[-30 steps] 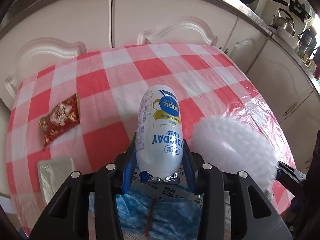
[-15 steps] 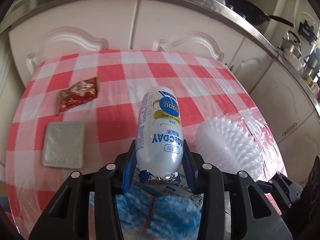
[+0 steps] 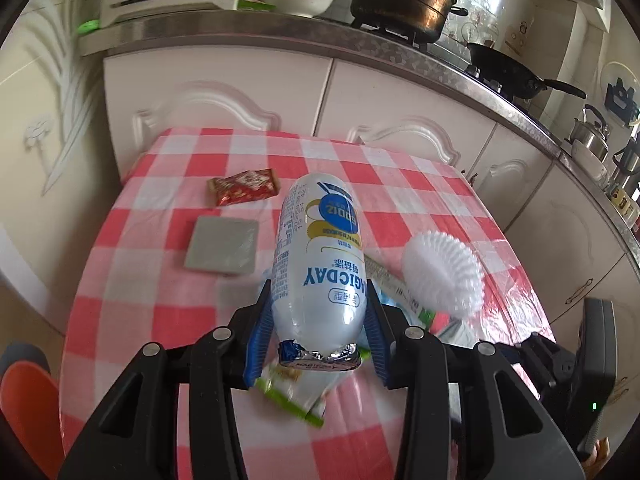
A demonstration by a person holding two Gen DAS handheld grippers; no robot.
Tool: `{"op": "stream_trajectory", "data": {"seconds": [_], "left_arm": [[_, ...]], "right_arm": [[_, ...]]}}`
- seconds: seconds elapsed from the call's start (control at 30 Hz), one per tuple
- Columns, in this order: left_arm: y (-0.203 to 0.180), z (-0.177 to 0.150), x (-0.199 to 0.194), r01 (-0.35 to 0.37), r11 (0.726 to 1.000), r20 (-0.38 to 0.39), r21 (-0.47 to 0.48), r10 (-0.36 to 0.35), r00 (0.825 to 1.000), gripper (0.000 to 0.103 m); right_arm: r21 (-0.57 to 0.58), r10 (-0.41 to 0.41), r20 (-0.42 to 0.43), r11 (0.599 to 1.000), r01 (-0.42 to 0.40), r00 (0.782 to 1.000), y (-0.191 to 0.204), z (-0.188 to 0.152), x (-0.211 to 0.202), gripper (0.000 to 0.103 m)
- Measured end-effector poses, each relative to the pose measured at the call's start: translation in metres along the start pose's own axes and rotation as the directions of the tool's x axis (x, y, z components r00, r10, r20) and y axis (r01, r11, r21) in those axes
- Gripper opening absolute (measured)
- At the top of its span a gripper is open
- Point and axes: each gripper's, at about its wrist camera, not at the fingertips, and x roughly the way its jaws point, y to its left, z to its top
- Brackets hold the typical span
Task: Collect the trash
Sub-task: 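Grasp the large white printed packet with the right tool while the left tool lifts the bottle, then carry the bottle and printed packet over the orange bucket with both tools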
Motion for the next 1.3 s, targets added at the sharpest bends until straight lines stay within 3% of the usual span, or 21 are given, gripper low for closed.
{"op": "stream_trajectory", "data": {"seconds": [0.13, 0.27, 0.5, 0.73, 0.93, 1.0, 1.03, 1.07, 1.23, 1.3], "left_arm": [[0.009, -0.022, -0.023, -0.026, 1.000, 0.011, -0.013, 0.026, 1.000, 0.043], [0.021, -0.037, -0.044, -0.045, 0.998, 0.024, -0.045, 0.046, 0.999, 0.043], [0.039, -0.054, -0.075, -0.154, 0.987, 0.050, -0.056, 0.157, 0.986, 0.043], [0.059, -0.062, -0.098, -0.217, 0.973, 0.080, -0.075, 0.223, 0.972, 0.043], [0.076, -0.070, -0.085, -0.140, 0.989, 0.041, -0.054, 0.143, 0.989, 0.044], [0.076, -0.072, -0.072, -0.100, 0.995, 0.025, -0.010, 0.100, 0.995, 0.055], [0.075, -0.071, -0.066, -0.081, 0.997, 0.015, 0.017, 0.081, 0.997, 0.069], [0.073, -0.071, -0.059, -0.079, 0.996, 0.008, 0.045, 0.078, 0.997, 0.071], [0.069, -0.066, -0.024, -0.068, 0.992, -0.042, 0.111, 0.073, 0.996, 0.070], [0.068, -0.065, -0.012, -0.046, 0.994, -0.067, 0.096, 0.053, 0.996, 0.061]], "right_arm": [[-0.004, -0.013, 0.014, 1.000, 0.013, 1.000, 0.003, -0.001, -0.004, 0.076], [0.002, -0.010, 0.026, 1.000, 0.009, 1.000, 0.005, -0.003, -0.007, 0.075], [0.023, -0.012, 0.071, 1.000, 0.011, 0.997, 0.016, -0.006, -0.019, 0.073], [0.060, 0.032, 0.109, 0.997, -0.039, 0.994, 0.029, -0.007, -0.033, 0.073], [0.087, 0.035, 0.098, 0.995, -0.044, 0.995, 0.034, -0.012, -0.033, 0.073], [0.097, 0.045, 0.091, 0.994, -0.053, 0.995, 0.033, -0.014, -0.034, 0.073], [0.103, 0.048, 0.090, 0.993, -0.058, 0.995, 0.033, -0.016, -0.034, 0.073], [0.110, 0.051, 0.090, 0.992, -0.060, 0.995, 0.032, -0.017, -0.035, 0.073], [0.135, 0.060, 0.092, 0.988, -0.073, 0.994, 0.027, -0.018, -0.037, 0.073], [0.151, 0.068, 0.097, 0.985, -0.082, 0.993, 0.024, -0.018, -0.038, 0.073]]}}
